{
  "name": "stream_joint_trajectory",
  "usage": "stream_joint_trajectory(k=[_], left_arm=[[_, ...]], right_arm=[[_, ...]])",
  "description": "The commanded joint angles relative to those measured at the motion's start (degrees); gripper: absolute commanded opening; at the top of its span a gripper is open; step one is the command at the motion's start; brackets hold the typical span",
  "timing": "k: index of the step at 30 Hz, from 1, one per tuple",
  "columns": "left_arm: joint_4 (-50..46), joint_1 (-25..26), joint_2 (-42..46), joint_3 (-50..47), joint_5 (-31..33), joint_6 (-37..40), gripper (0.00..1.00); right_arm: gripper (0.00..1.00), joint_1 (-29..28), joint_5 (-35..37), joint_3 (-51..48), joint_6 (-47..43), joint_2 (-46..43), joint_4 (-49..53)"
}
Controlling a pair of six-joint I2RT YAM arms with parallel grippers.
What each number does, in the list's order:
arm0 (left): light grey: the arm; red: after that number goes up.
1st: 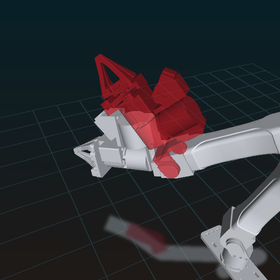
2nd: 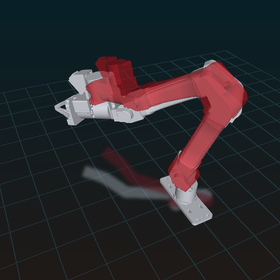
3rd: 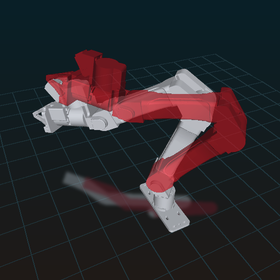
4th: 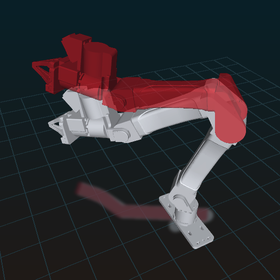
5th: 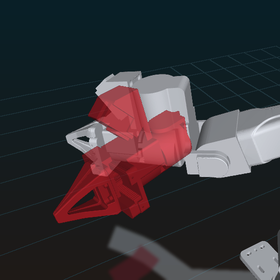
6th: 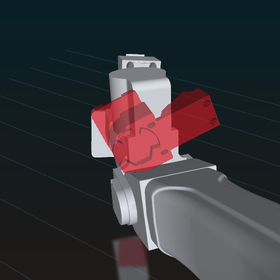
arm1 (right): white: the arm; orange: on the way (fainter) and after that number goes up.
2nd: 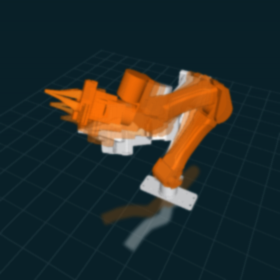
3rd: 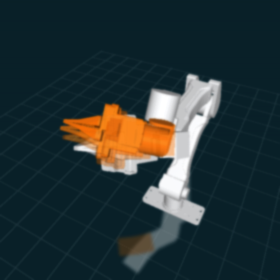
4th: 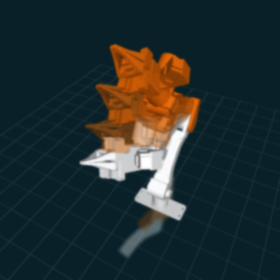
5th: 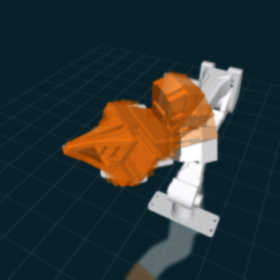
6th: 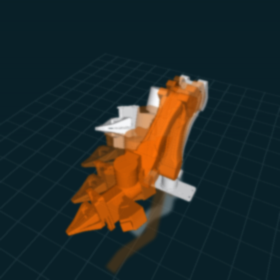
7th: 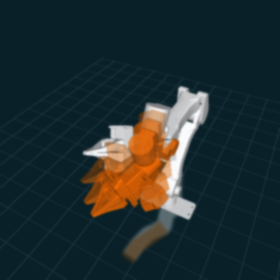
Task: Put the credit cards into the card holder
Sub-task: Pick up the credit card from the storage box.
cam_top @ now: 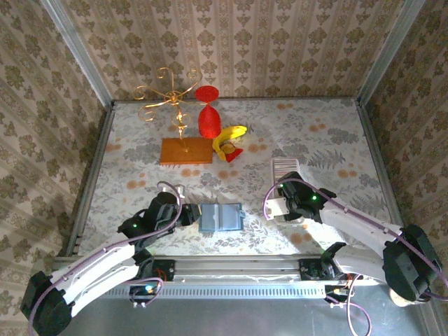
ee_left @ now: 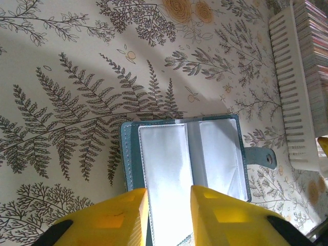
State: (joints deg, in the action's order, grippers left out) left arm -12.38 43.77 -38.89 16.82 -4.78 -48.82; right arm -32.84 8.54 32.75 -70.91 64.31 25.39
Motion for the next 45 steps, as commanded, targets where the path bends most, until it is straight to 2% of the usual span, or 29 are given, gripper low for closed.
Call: stream_joint_trajectory(k=[1, 17, 24, 32, 34, 45], left_arm=[[1.4, -0.4, 0.5, -0.8, -0.7, -0.8, 0.27], [1.9, -0.4, 0.3, -1.2, -1.1, -1.6, 0.22], [2.4, -0.3, -0.6, -1.2, -1.5, -1.6, 0.21], [4.2, 0.7, -3.2, -1.0, -1.7, -1.8, 0.20], [4.4, 0.9, -3.8, -0.6, -1.7, -1.7, 0.19], [3.0, 1.0, -4.3, 0.7, -0.9, -1.1, 0.13]], right_arm=[[0.56, 0.2, 1.5, -0.2, -1.5, -1.6, -0.5], [0.31, -0.6, 0.9, 0.4, -1.4, -3.6, 1.2], [0.23, -1.0, 0.8, 1.4, -0.7, -5.6, 2.5], [0.23, -2.0, 1.1, 1.9, 0.1, -7.8, 4.5], [0.19, -2.2, 1.0, 2.3, 0.7, -8.2, 5.1], [0.00, -4.9, -2.0, 6.8, 11.5, -12.2, 18.7]])
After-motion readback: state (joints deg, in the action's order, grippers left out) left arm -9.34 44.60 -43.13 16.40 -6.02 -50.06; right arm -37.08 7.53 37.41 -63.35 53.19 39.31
